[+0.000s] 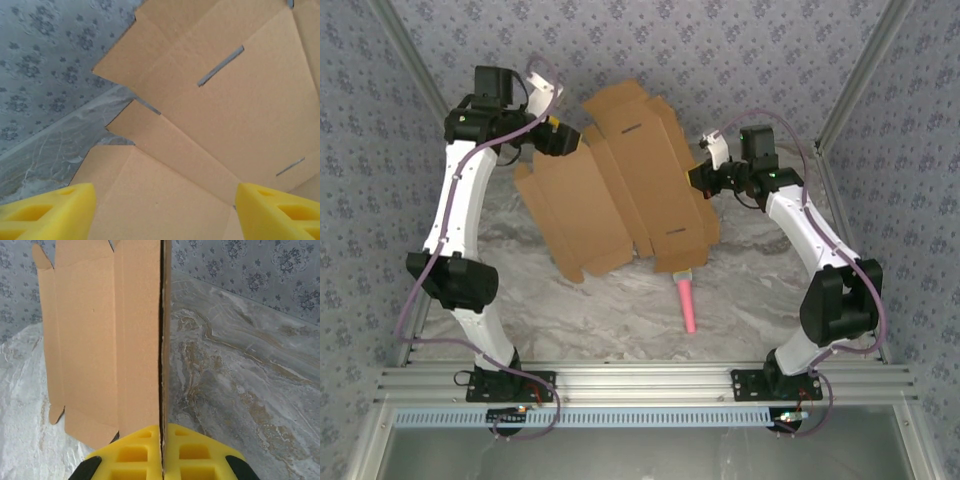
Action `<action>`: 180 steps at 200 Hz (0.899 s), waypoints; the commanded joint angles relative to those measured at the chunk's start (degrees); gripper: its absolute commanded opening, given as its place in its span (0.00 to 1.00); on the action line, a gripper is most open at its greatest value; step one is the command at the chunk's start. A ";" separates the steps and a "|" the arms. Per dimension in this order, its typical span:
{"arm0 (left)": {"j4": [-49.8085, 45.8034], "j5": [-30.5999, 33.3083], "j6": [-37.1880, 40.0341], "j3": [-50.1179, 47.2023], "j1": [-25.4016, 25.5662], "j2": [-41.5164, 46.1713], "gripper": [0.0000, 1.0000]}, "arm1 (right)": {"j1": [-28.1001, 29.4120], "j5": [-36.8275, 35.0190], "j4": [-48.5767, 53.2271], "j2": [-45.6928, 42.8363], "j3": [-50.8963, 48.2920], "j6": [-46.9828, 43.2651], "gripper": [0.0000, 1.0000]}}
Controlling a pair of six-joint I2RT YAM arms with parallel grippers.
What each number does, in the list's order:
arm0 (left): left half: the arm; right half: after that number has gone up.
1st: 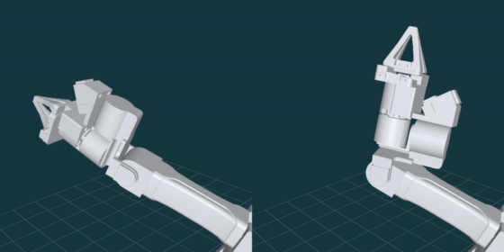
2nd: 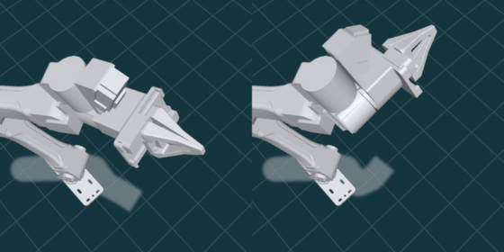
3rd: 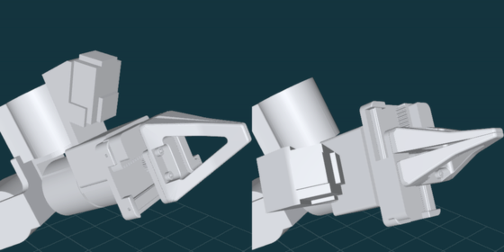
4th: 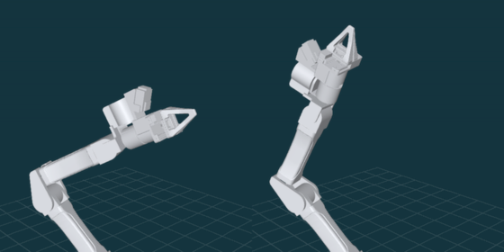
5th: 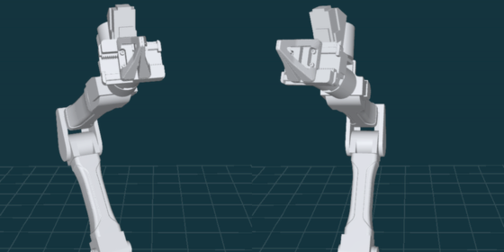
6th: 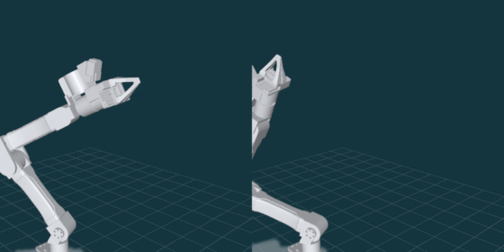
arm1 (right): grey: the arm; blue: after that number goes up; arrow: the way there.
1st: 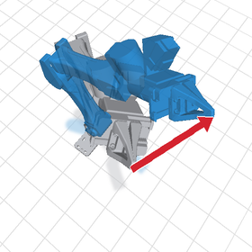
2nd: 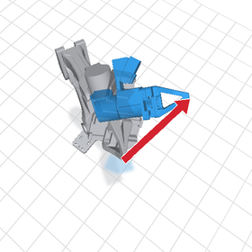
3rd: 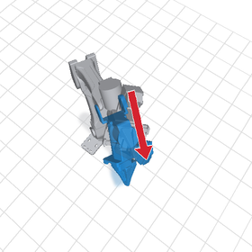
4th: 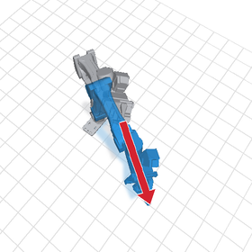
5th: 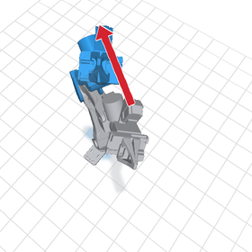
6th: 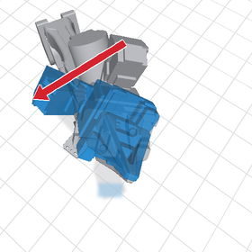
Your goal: Fold the paper box
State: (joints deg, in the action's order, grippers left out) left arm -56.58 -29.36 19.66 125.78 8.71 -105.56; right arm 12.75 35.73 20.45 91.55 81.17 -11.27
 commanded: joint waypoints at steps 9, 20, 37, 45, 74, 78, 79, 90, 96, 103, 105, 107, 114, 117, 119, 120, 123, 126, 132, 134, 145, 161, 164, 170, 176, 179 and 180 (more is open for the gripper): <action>3.72 -4.30 9.20 -2.59 -1.55 -0.20 0.78 | -0.60 2.23 0.86 -0.16 2.81 -5.89 0.00; 4.49 -5.70 10.55 -2.66 -2.17 -0.88 0.79 | -0.84 3.06 1.30 -0.22 3.18 -7.12 0.00; 2.79 -7.70 13.73 -0.98 -2.64 -2.84 0.82 | -1.39 4.34 1.66 -0.20 3.51 -8.20 0.00; 2.13 -8.23 14.93 -0.28 -2.73 -3.68 0.83 | -1.72 5.07 1.63 -0.30 3.63 -8.59 0.00; 0.77 -11.86 18.59 0.17 -3.49 -5.82 0.83 | -2.47 7.58 1.22 -0.89 3.21 -10.02 0.00; 0.54 -12.48 18.92 0.29 -3.64 -6.09 0.83 | -2.57 7.86 1.15 -0.97 3.17 -10.16 0.00; 0.43 -12.65 19.01 0.32 -3.67 -6.12 0.83 | -2.61 7.95 1.16 -1.04 3.14 -10.21 0.00; -0.30 -14.32 19.77 0.77 -4.28 -6.95 0.82 | -2.77 8.55 1.04 -1.19 3.21 -10.67 0.00; -0.78 -15.66 19.91 1.08 -4.67 -7.34 0.80 | -2.83 8.70 0.85 -1.32 3.12 -10.77 0.00; -1.70 -17.39 20.21 1.57 -5.14 -7.90 0.79 | -3.02 8.87 0.69 -1.45 3.12 -10.84 0.00; -2.00 -17.99 20.34 1.75 -5.20 -8.06 0.78 | -3.07 8.93 0.55 -1.43 3.12 -10.80 0.00; -2.28 -18.38 20.44 1.88 -5.44 -8.19 0.77 | -3.10 9.06 0.45 -1.50 3.06 -10.80 0.00; -3.10 -19.90 20.45 2.31 -5.93 -8.78 0.75 | -3.29 9.33 0.10 -1.66 2.86 -10.71 0.00; -3.30 -20.35 20.30 2.41 -6.17 -8.95 0.74 | -3.26 9.43 -0.16 -1.77 2.78 -10.56 0.00; -3.35 -20.62 20.23 2.40 -6.29 -9.07 0.74 | -3.33 9.51 -0.35 -1.82 2.71 -10.49 0.00; -3.36 -20.72 20.15 2.43 -6.36 -9.15 0.73 | -3.38 9.52 -0.38 -1.82 2.69 -10.47 0.00; -3.48 -20.94 20.08 2.50 -6.58 -9.36 0.72 | -3.36 9.65 -0.60 -1.86 2.54 -10.45 0.00; -3.51 -21.24 19.87 2.53 -6.75 -9.54 0.71 | -3.42 9.79 -0.73 -1.89 2.54 -10.37 0.00; -3.83 -21.78 19.88 2.62 -7.23 -10.00 0.69 | -3.49 9.88 -0.99 -2.03 2.51 -10.24 0.00; -4.05 -21.94 19.87 2.70 -7.33 -10.12 0.68 | -3.45 9.89 -1.08 -2.06 2.51 -10.17 0.00; -5.27 -23.06 19.84 3.36 -7.85 -10.81 0.64 | -3.41 9.89 -1.49 -1.92 2.50 -9.90 0.00; -7.68 -24.23 19.98 4.85 -8.31 -11.96 0.58 | -3.41 9.39 -1.80 -1.68 2.59 -9.44 0.00; -8.14 -24.43 19.88 5.05 -8.35 -12.10 0.56 | -3.42 9.26 -1.97 -1.64 2.59 -9.33 0.00; -8.97 -24.95 19.67 5.45 -8.44 -12.38 0.52 | -3.35 8.95 -2.28 -1.51 2.59 -8.96 0.00; -9.75 -25.54 19.52 5.59 -8.52 -12.60 0.50 | -3.39 8.77 -2.55 -1.45 2.62 -8.73 0.00; -10.04 -25.82 19.54 5.56 -8.53 -12.65 0.49 | -3.43 8.72 -2.73 -1.45 2.62 -8.57 0.00; -10.13 -25.87 19.54 5.55 -8.53 -12.65 0.48 | -3.43 8.72 -2.73 -1.45 2.62 -8.57 0.00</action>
State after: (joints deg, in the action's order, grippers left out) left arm -61.45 -49.69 38.57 128.81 0.34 -117.05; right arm 9.65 43.46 20.16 91.48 82.83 -20.43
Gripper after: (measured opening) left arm 0.520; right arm 0.057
